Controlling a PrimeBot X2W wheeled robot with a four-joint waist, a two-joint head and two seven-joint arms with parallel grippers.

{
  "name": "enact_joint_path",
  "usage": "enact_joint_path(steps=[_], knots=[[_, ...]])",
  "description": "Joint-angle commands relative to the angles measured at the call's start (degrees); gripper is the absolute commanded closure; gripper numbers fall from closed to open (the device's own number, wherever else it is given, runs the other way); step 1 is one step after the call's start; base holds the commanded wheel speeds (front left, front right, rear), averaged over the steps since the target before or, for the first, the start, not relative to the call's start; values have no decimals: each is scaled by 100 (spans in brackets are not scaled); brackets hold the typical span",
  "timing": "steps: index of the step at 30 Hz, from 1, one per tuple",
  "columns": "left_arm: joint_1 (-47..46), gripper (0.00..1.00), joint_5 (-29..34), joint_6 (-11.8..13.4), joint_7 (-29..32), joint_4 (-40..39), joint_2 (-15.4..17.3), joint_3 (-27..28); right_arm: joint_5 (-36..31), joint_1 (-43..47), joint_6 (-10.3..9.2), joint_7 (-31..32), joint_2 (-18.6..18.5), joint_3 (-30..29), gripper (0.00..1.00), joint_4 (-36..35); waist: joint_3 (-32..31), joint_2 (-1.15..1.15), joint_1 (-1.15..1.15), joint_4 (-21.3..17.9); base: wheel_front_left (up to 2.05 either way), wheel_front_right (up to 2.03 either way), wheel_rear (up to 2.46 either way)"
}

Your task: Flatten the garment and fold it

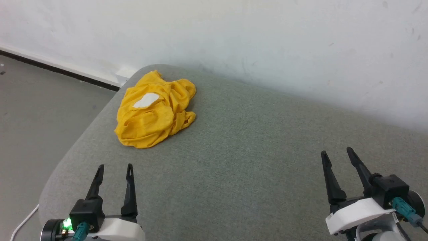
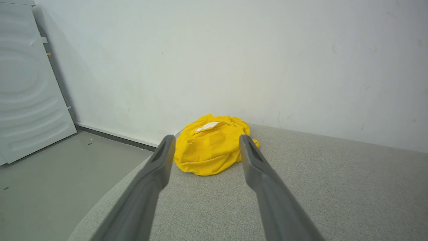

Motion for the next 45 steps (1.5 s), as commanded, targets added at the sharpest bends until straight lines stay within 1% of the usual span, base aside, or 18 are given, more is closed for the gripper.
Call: enact_joint_path(steps=[1,38,45], knots=[[101,0,9,-20,-79,-31,24,40,57,45,-8,-63,13,17,0,32,-57,0,0,149,0,0,0],[381,0,-45,-5,-522,-131,17,155,220,74,-12,-506,20,68,0,232,-129,0,0,1144,0,0,0],[429,0,-37,11,-579,-164,15,191,250,69,-12,-562,21,79,0,265,-155,0,0,1249,0,0,0]])
